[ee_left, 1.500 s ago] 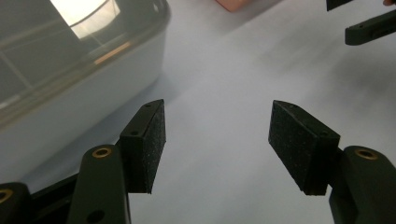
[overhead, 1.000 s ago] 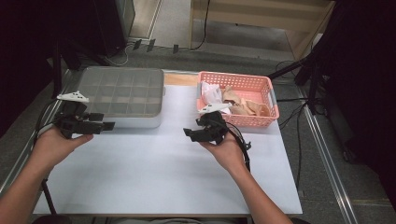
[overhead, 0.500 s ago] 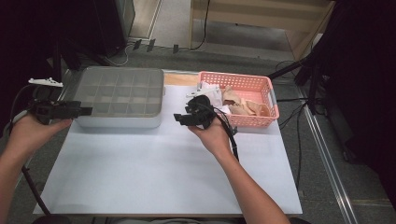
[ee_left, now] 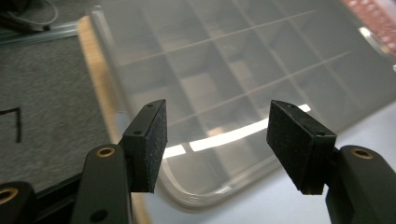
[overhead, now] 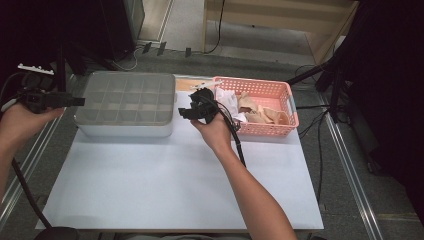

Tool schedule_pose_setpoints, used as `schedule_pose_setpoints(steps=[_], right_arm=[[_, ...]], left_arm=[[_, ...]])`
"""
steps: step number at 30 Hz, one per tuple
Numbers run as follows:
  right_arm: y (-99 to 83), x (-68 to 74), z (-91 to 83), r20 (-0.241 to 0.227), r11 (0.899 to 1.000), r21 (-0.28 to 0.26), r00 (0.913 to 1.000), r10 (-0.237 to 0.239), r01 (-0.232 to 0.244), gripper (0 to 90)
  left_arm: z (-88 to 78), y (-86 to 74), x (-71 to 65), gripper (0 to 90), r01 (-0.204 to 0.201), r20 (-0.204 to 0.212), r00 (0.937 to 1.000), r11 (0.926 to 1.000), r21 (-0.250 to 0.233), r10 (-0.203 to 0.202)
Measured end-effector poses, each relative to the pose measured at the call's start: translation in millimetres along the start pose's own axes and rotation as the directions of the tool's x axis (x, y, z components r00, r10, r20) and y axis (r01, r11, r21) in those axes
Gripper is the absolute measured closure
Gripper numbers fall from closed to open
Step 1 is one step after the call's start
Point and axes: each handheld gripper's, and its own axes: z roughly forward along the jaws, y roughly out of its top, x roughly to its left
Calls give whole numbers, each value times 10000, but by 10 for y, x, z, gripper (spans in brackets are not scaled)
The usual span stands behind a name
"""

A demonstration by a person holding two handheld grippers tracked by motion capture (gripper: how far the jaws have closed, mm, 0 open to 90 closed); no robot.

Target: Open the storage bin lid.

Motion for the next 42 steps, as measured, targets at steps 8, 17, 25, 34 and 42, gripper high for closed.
schedule_pose_setpoints(steps=[8,17,25,34,42], right_arm=[[105,-15,253,84,9972,-360,9978,660,-656,540],[115,-160,504,236,9716,-840,9744,2237,-2210,561],[207,-123,747,245,9536,-805,9558,2930,-2903,568],[323,-80,898,392,9353,-481,9350,3526,-3507,554],[428,-99,966,490,9228,-66,9216,3851,-3852,540]], left_arm=[[166,49,340,406,920,-278,9954,9958,-16,-920],[526,25,469,408,1185,-493,9919,9926,259,-1171],[638,24,529,403,1511,-378,9879,9882,239,-1501],[724,42,502,406,1675,-104,9859,9856,241,-1673],[752,50,508,392,1926,63,9812,9808,291,-1929]])
